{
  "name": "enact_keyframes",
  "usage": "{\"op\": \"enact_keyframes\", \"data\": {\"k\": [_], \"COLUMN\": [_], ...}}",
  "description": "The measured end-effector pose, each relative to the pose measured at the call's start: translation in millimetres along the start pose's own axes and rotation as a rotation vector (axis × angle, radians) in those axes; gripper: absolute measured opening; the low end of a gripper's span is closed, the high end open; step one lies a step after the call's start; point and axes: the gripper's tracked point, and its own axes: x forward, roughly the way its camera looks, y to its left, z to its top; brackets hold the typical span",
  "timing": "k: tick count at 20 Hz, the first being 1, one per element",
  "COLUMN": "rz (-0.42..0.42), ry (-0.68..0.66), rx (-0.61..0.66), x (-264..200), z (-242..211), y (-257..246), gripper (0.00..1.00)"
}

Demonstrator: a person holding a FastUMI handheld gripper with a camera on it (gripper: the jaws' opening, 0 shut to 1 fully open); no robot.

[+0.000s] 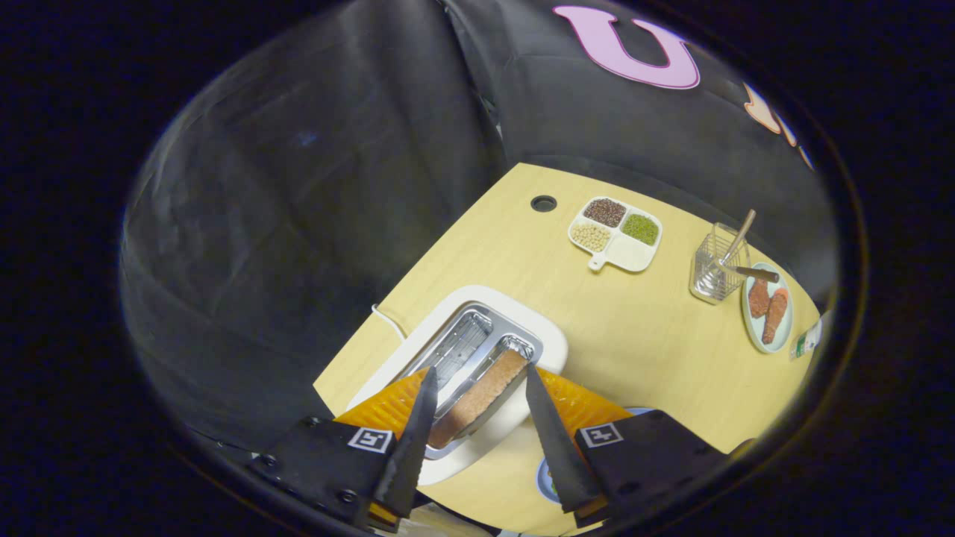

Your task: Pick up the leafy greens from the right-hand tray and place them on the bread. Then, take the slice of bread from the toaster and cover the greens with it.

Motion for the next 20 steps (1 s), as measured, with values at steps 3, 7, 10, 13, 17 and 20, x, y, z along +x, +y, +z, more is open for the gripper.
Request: {"op": "enact_keyframes", "data": {"k": [3,7,10,13,17,20], "rz": [-0.015,-0.01,-0.006,0.013,0.039,0.058], "ry": [-0.005,-0.024,-0.022,-0.03,-0.069,-0.106], "rx": [0.017,0.083,0.091,0.12,0.122,0.134], "x": [-1.5,3.8,2.1,-1.0,-18.6,-37.0], "z": [1.7,8.8,8.0,6.9,10.3,14.6], "y": [0.8,-8.0,-12.1,-9.6,-7.8,-12.6], "gripper": [0.76,0.54,0.27,0.12,0.05,0.04]}}
